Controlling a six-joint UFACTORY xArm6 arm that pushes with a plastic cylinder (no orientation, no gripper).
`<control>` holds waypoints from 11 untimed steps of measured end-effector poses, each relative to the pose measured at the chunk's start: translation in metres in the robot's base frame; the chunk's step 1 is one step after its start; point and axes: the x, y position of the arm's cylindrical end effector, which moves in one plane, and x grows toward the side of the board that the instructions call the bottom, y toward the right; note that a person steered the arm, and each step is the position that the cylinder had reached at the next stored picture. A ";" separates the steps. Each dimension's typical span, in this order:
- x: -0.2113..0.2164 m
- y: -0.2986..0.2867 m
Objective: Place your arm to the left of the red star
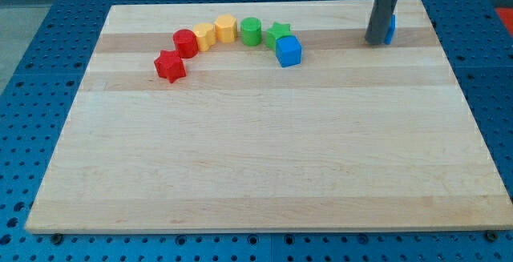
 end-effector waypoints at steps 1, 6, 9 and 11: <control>-0.013 -0.043; -0.065 -0.251; -0.064 -0.382; -0.011 -0.383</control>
